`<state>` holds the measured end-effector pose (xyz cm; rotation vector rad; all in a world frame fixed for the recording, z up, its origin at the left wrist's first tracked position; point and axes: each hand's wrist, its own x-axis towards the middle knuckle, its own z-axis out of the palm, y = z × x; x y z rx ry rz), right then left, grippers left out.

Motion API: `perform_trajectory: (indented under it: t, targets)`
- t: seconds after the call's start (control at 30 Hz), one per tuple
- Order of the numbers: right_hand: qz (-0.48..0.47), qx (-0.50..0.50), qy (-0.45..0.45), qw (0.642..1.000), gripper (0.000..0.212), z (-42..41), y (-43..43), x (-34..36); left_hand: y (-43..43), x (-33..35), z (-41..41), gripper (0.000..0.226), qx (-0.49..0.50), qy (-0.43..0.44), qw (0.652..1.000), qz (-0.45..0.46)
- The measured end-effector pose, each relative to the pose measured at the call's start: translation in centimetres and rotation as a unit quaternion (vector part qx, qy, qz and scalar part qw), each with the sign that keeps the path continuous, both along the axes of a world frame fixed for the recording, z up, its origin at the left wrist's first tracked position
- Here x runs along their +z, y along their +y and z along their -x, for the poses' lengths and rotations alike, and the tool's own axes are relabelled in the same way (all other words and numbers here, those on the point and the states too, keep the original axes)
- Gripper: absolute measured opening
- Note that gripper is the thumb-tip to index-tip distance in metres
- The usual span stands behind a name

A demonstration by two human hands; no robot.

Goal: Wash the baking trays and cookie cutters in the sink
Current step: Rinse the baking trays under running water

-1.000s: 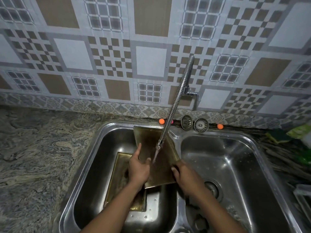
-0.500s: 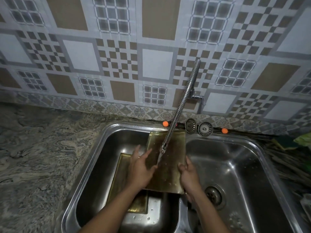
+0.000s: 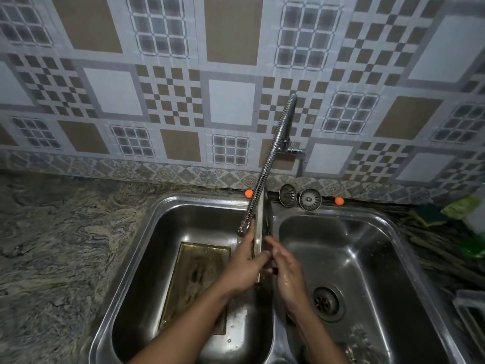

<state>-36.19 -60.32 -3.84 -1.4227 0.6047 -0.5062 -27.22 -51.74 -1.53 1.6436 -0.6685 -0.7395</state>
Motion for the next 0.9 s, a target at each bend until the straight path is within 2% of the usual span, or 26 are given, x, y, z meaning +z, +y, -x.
perform_trajectory:
  t: [0.1, 0.13, 0.2, 0.27, 0.37, 0.43, 0.47, 0.57, 0.6, 0.67, 0.8, 0.87, 0.9]
  targets:
    - [0.073, 0.038, 0.033, 0.996, 0.033, -0.4, 0.1, -1.2, 1.0, -0.7, -0.7, 0.046, 0.035, 0.013, 0.999, -0.023]
    - [0.107, 0.047, 0.050, 0.992, 0.032, -0.6, 0.1, -1.7, 1.3, -0.7, -0.8, 0.049, 0.039, 0.019, 0.999, -0.030]
    - [0.183, 0.065, 0.080, 0.978, 0.028, -0.8, 0.1, -2.7, 2.1, -0.9, -1.1, 0.074, 0.063, 0.039, 0.997, -0.014]
    - [0.260, 0.089, 0.104, 0.956, 0.038, -1.1, 0.6, -3.2, 2.8, -1.5, -1.8, 0.076, 0.113, 0.063, 0.991, 0.016]
    - [0.406, 0.146, 0.151, 0.889, 0.044, -1.6, 2.2, -2.5, 3.4, -2.2, -2.5, 0.067, 0.178, 0.147, 0.972, 0.052]
    - [0.473, 0.186, 0.181, 0.842, 0.048, -1.6, 2.7, -1.9, 3.5, -2.6, -2.5, 0.064, 0.185, 0.198, 0.960, 0.068]
    - [0.481, 0.190, 0.198, 0.833, 0.051, -1.6, 2.3, -2.0, 3.7, -2.6, -2.3, 0.062, 0.184, 0.214, 0.957, 0.070]
    - [0.415, 0.142, 0.302, 0.846, 0.075, -1.7, -0.8, -2.7, 3.7, -2.9, -1.7, 0.059, 0.163, 0.237, 0.956, 0.052]
    - [0.391, 0.122, 0.341, 0.846, 0.077, -2.0, -2.0, -2.9, 3.6, -3.1, -1.5, 0.056, 0.160, 0.249, 0.954, 0.052]
    - [0.389, 0.119, 0.374, 0.833, 0.068, -2.8, -2.9, -2.7, 3.2, -3.2, -1.2, 0.049, 0.163, 0.267, 0.948, 0.061]
    - [0.441, 0.254, 0.254, 0.823, 0.052, -2.9, 0.7, -0.9, 2.1, -2.7, -1.3, 0.042, 0.194, 0.263, 0.944, 0.051]
    - [0.437, 0.265, 0.232, 0.828, 0.051, -2.2, 0.8, -1.1, 2.1, -2.2, -1.2, 0.043, 0.183, 0.280, 0.941, 0.056]
    - [0.423, 0.246, 0.249, 0.836, 0.052, -2.4, -0.2, -1.7, 2.1, -2.4, -1.2, 0.042, 0.172, 0.288, 0.940, 0.062]
